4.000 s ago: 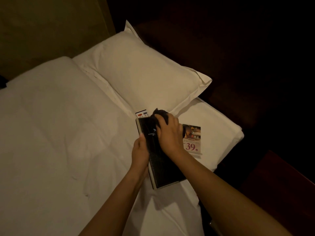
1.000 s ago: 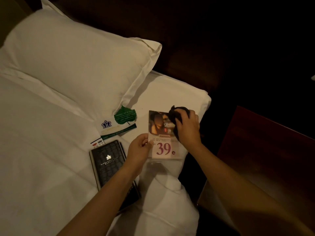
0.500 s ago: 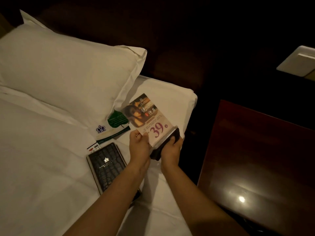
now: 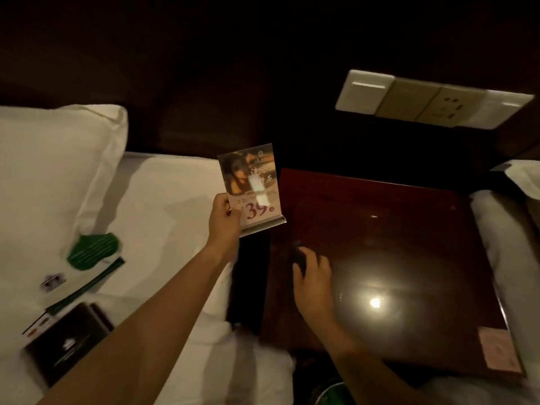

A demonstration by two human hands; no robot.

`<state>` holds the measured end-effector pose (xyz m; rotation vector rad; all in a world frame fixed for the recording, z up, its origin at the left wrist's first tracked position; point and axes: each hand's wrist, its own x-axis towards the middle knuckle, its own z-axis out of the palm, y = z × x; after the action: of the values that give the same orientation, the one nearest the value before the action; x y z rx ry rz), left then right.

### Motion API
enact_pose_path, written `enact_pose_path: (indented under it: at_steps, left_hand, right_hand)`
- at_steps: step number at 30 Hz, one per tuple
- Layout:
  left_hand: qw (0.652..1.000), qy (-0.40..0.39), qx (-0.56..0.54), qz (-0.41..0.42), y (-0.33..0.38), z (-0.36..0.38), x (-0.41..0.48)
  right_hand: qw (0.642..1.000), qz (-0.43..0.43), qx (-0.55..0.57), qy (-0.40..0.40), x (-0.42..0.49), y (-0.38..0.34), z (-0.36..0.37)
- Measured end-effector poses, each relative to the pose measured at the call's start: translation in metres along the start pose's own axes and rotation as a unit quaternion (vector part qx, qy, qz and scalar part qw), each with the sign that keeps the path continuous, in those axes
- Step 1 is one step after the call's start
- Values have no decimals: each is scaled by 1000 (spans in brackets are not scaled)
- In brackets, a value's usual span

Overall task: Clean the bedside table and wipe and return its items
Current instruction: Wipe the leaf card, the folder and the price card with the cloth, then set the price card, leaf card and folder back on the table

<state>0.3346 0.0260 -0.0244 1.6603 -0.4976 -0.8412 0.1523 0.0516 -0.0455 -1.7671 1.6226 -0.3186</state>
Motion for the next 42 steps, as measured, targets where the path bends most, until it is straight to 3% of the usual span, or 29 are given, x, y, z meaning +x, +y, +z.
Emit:
enact_pose_path:
  at_steps: [4,10,14,17,21,27,42]
  left_hand:
    - [999,-41,26,-13,-4,51,25]
    - [994,-89,20,-54,-13,103,59]
    - [993,-92,43,-64,-22,121,76]
    - [991,-109,56,-57,-27,128,88]
    - [989,-136,59,-31,-33,137,106]
    - [981,-186,48,9,-39,154,130]
    - [981,-164,98,26,-49,170,155]
  right_hand:
    - [990,15,-143,5,19,62,-30]
    - [956,11,-277,-97,26,105,-29]
    - [956,-17,-294,-1,42,94,-34]
    - [974,-34,-218,54,85,78,-45]
    - [996,-47,-75,8,166,58,-47]
    - [996,-62,24,-54,239,25,-38]
    - [995,-69,57,-39,252,27,-23]
